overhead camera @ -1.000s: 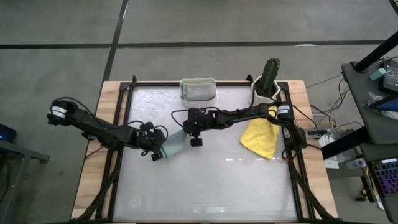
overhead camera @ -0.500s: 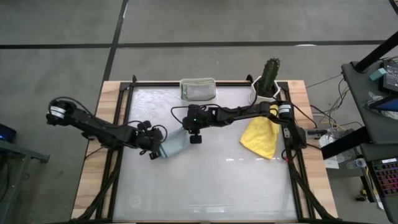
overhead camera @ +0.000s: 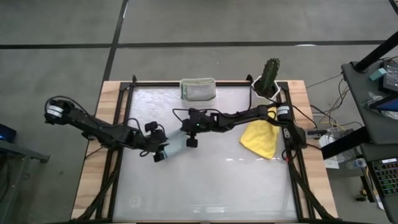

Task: Fold microfiber towels
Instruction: Fold the light blue cloth

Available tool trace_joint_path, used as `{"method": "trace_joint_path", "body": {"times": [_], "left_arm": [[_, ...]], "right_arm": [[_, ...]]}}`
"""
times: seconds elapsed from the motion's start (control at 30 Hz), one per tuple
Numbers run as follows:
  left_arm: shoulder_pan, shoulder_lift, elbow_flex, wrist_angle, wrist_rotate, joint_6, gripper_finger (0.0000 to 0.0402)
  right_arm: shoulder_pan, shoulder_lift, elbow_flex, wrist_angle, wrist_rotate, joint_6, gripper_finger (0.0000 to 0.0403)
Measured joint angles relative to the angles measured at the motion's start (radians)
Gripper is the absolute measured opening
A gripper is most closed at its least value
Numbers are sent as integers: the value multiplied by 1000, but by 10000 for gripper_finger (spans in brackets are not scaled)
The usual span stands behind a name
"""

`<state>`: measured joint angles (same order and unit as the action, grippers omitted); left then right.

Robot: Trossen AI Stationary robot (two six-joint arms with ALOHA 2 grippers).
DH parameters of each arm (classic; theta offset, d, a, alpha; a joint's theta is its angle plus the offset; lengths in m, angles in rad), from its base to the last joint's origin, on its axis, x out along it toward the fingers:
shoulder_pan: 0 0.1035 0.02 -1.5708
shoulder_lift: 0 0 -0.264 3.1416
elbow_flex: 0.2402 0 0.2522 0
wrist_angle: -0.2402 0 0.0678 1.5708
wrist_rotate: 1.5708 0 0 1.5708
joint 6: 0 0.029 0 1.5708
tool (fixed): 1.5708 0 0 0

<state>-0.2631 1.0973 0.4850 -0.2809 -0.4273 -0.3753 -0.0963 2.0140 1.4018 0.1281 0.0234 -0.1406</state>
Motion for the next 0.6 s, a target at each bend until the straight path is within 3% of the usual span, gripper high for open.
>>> {"method": "trace_joint_path", "body": {"times": [0.33, 0.6], "left_arm": [[0, 195, -2, 35, -80, -54, 27], [0, 297, 2, 33, -81, -127, 1]], "right_arm": [[0, 64, -103, 297, 5, 115, 9], [-1, 143, -70, 274, 85, 152, 9]]}}
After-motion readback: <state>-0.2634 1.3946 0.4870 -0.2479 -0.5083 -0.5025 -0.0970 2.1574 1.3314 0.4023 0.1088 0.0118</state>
